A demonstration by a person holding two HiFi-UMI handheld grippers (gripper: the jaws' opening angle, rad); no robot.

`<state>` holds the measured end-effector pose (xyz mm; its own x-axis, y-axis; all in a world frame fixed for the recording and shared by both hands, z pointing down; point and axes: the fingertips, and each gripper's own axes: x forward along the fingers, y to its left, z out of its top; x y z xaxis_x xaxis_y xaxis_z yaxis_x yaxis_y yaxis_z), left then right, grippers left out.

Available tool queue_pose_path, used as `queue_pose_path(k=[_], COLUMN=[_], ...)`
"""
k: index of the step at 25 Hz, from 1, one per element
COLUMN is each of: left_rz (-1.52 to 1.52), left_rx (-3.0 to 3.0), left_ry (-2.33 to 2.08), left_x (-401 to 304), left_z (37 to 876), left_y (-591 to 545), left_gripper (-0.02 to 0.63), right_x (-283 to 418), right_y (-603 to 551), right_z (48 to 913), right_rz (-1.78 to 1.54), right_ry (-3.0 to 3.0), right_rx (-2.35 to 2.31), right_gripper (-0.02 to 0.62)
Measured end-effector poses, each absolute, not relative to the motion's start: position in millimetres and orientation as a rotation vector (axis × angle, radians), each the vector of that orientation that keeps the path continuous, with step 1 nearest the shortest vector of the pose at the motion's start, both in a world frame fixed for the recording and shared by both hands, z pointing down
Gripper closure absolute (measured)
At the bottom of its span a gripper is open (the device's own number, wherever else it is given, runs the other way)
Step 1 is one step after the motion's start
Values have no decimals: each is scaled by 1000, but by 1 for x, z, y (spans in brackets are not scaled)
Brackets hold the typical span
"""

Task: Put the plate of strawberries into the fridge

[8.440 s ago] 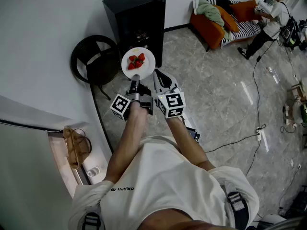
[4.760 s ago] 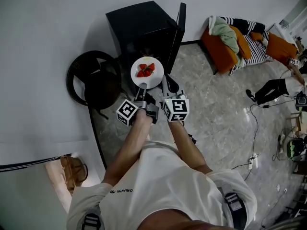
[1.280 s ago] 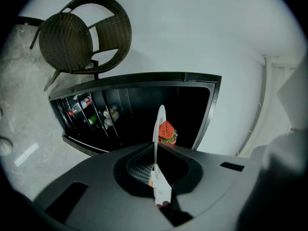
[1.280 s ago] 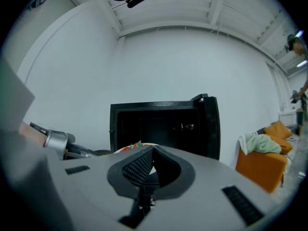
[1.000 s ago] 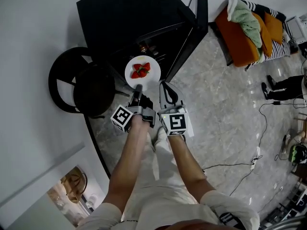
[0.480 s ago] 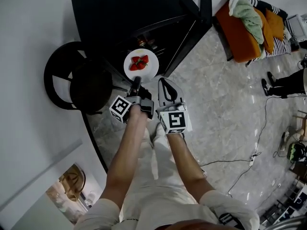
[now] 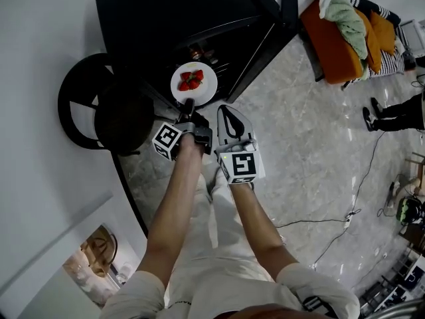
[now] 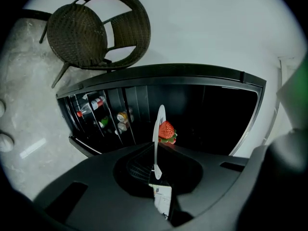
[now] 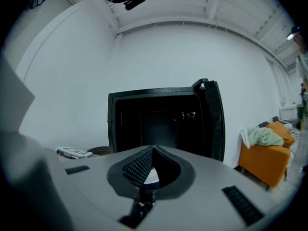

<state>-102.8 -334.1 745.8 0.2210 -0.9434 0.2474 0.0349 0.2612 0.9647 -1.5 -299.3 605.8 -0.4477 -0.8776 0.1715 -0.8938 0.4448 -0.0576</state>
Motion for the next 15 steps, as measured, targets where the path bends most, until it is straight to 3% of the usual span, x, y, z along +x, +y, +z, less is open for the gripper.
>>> queue_pose_path(k=[15], left_rz=[-881], left_rx=[1014], left_ry=[-1121], left_x=[-99], left_z=[800], left_y=[-356], left_gripper=[595], right_x=[-1], right_y=[-300], right_z=[618], right_rz=[226], right_ry=[-2560], right_rx=[1563], right_gripper=[583])
